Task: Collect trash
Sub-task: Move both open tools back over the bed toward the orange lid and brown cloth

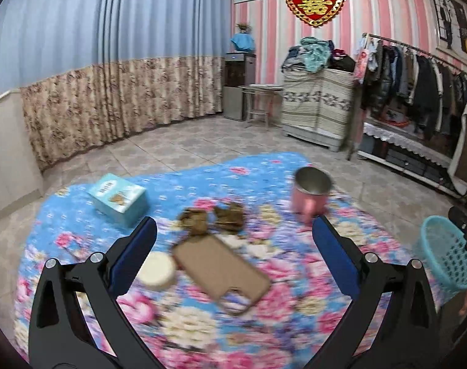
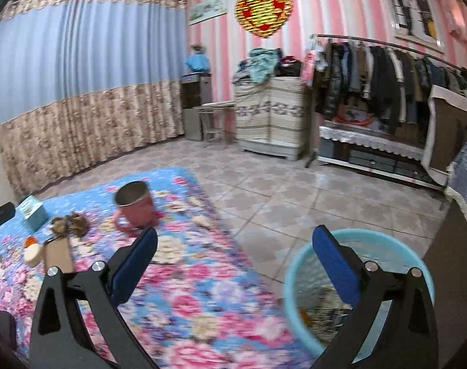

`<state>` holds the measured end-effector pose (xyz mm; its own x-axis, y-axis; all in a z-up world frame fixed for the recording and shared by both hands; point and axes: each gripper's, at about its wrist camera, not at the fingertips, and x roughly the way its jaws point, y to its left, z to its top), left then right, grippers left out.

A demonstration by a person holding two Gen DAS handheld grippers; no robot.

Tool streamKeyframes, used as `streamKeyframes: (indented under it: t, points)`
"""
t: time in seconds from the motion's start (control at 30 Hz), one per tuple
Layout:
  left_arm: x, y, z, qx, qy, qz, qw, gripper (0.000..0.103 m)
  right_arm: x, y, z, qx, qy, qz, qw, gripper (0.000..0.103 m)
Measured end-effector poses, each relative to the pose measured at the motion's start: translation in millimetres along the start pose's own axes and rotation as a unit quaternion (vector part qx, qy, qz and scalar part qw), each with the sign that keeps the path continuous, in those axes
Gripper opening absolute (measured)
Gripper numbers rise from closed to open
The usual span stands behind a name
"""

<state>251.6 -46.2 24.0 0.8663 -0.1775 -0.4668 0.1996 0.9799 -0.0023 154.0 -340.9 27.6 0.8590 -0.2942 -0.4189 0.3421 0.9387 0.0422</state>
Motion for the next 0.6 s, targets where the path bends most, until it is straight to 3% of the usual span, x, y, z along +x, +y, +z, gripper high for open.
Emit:
streamKeyframes:
  t: [0.13, 0.6]
  points:
    - [8, 32, 1, -0.016, 0.002, 0.025, 0.9995, 0.098, 8, 36, -2, -0.019, 0.010, 0.029, 0.999, 0.099]
    - [55, 138, -26, -0.080, 0.071, 0.086, 0.9905, 0.098, 51, 143, -13, -0.072, 0.031, 0.095, 0.992, 0.099]
